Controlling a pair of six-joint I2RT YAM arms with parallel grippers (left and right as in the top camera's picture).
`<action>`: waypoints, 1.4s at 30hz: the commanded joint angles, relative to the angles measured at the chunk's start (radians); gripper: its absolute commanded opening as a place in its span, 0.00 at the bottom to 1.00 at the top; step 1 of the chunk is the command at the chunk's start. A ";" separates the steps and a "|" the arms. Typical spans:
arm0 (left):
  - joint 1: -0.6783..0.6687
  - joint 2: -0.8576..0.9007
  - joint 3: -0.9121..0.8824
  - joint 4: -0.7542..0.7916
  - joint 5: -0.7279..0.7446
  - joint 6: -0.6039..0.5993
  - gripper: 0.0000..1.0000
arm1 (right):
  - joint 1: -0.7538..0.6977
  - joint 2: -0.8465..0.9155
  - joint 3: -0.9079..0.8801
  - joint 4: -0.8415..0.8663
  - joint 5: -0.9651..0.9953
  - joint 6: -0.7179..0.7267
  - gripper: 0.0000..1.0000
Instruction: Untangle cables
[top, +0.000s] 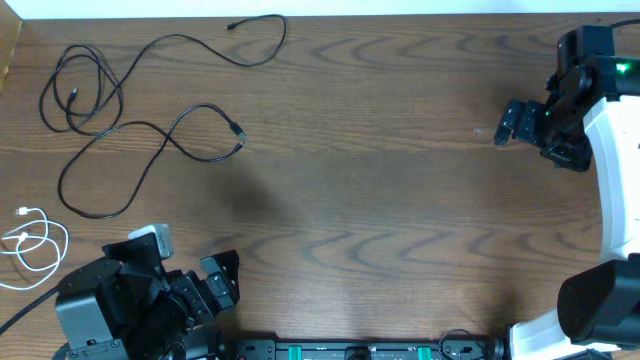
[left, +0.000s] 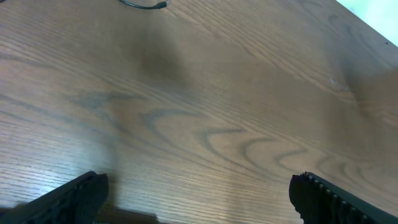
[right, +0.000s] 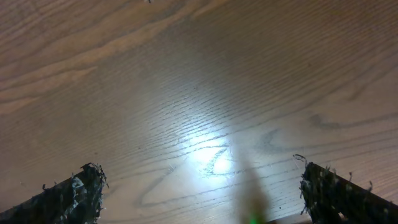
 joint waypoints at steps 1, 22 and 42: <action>-0.002 0.000 -0.003 0.000 -0.003 -0.006 0.98 | -0.003 -0.004 0.014 -0.001 0.012 -0.005 0.99; -0.026 -0.006 -0.003 -0.011 -0.016 -0.005 0.98 | -0.003 -0.004 0.014 -0.001 0.012 -0.005 0.99; -0.167 -0.166 -0.171 0.019 -0.013 -0.005 0.98 | -0.003 -0.004 0.014 -0.001 0.012 -0.005 0.99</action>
